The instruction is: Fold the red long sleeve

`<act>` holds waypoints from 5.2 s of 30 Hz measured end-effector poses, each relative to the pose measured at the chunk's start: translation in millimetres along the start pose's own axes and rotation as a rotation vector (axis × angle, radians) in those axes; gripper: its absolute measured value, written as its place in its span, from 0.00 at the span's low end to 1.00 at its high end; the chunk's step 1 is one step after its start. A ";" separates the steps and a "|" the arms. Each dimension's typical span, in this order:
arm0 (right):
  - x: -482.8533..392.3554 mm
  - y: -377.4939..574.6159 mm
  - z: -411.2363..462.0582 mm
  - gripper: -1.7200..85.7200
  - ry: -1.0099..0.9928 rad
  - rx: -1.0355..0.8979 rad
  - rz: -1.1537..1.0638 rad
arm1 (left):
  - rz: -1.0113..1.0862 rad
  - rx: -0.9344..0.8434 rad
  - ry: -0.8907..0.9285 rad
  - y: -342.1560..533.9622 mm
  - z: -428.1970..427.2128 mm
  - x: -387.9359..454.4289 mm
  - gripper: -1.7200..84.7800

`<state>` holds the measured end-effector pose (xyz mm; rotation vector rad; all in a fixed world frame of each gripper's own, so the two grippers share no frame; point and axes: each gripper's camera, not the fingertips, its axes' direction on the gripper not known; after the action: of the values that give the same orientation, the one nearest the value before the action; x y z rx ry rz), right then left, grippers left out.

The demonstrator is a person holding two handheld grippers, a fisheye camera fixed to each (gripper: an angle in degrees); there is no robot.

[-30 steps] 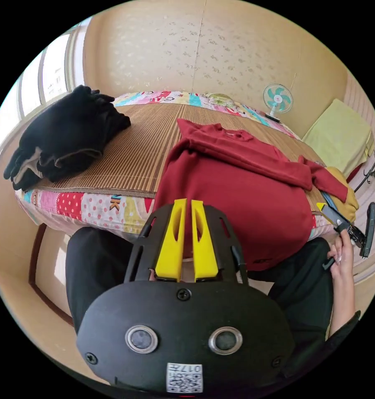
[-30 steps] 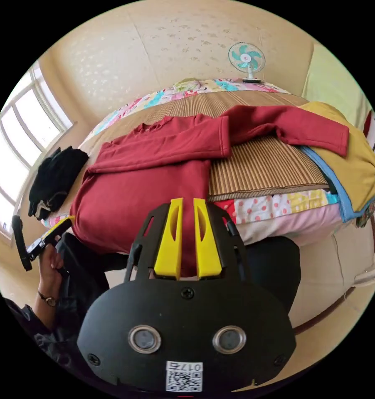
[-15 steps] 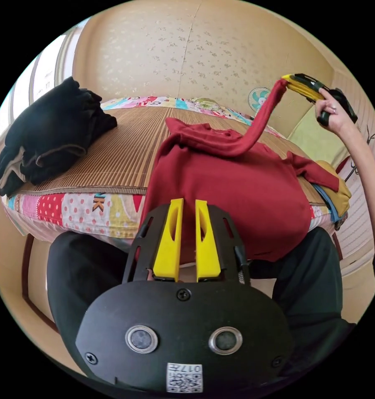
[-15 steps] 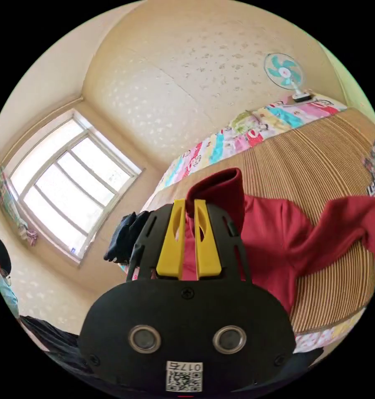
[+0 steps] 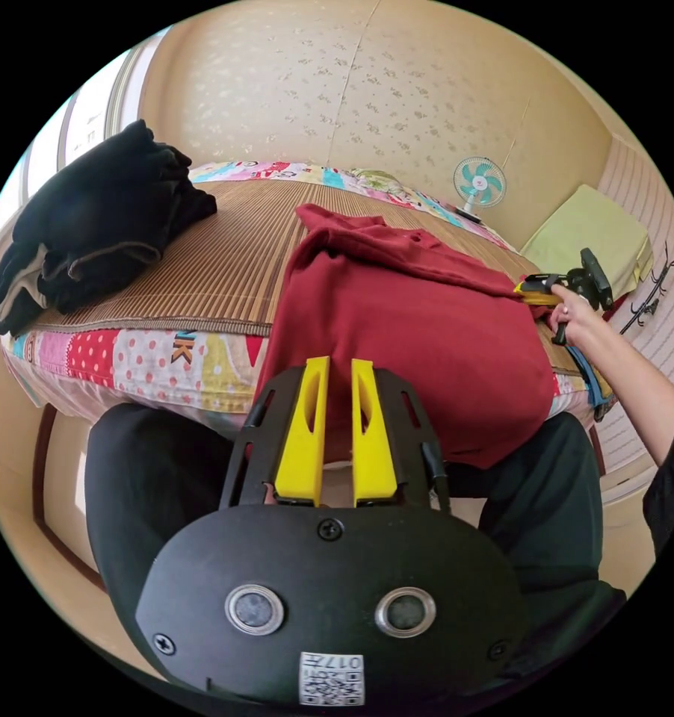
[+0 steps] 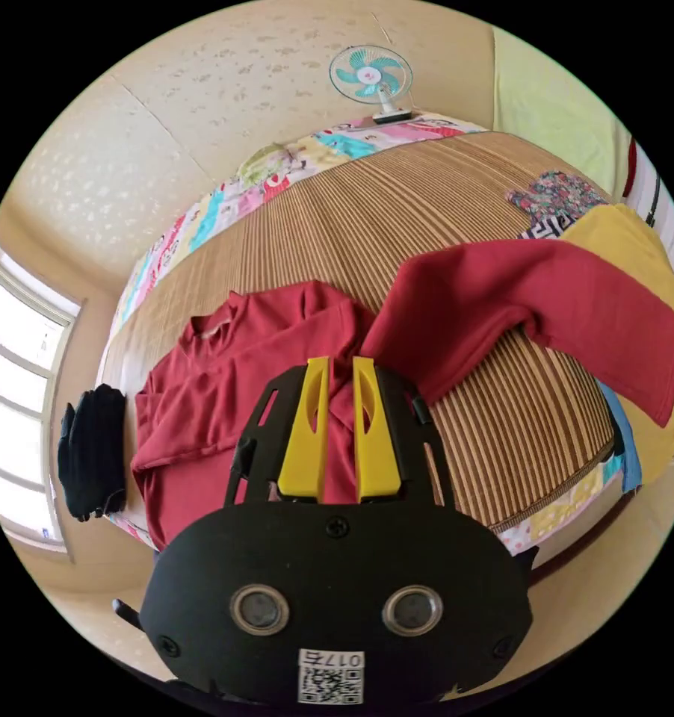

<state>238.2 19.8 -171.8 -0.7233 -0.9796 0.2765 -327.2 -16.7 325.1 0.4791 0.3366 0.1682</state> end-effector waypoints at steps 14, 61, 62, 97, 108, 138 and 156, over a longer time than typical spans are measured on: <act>65.2 57.5 -31.8 0.17 0.596 0.287 -0.140 | -0.003 -0.001 -0.038 -11.0 -12.5 0.9 0.09; -34.5 214.1 74.0 0.11 -0.063 0.180 -0.345 | 0.005 0.103 -0.076 -54.6 -37.4 15.4 0.09; -50.0 191.5 67.1 0.13 -0.081 0.219 -0.384 | 0.003 0.098 -0.079 -54.2 -36.1 14.6 0.09; -207.2 140.7 144.3 0.13 -0.181 -0.076 -0.856 | -0.147 0.012 0.063 -68.1 -7.9 -3.3 0.09; -203.7 98.5 82.9 0.13 -0.434 0.024 -0.661 | -0.187 0.013 0.124 -62.6 0.3 -2.3 0.08; -59.6 64.6 96.2 0.18 0.216 0.028 -0.544 | 0.464 -0.222 -0.353 -185.6 179.9 190.7 0.01; -130.2 -81.7 161.7 0.15 0.318 0.129 -0.581 | 0.307 -0.184 -0.365 -308.8 287.6 198.0 0.01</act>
<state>24.5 -38.6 -146.0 -0.3268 -0.8172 -0.2752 -15.9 -361.6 362.6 0.3681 -0.1119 0.3996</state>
